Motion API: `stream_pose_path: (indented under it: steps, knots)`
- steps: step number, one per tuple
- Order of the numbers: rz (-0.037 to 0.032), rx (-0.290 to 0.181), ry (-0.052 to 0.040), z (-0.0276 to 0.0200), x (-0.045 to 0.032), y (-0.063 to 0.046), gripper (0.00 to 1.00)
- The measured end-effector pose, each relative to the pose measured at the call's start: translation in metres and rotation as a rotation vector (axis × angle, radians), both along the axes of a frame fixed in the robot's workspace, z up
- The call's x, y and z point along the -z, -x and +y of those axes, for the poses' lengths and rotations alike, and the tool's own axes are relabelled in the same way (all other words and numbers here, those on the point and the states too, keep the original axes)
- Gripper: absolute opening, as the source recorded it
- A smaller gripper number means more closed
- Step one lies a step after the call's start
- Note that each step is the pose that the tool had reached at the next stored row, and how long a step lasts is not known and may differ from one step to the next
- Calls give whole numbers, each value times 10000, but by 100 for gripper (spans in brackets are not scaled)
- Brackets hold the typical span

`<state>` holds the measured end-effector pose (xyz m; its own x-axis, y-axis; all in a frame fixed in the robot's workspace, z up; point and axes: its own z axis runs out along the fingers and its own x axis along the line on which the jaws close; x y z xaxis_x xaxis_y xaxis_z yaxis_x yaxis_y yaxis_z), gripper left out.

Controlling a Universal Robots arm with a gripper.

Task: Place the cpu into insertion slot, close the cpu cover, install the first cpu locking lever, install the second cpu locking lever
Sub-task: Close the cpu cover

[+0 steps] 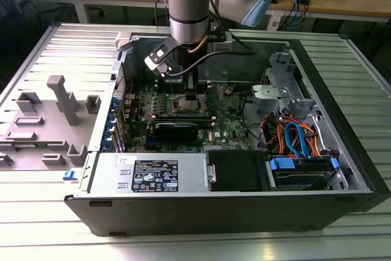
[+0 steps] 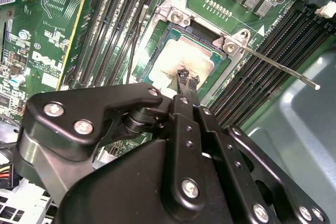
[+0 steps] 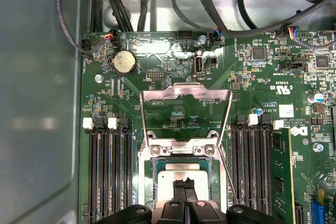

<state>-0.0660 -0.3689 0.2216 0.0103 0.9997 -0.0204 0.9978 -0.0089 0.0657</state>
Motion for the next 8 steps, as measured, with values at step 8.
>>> stream_pose_path:
  steps: [8]
  knots:
    - [3, 0, 0, 0, 0, 0, 11]
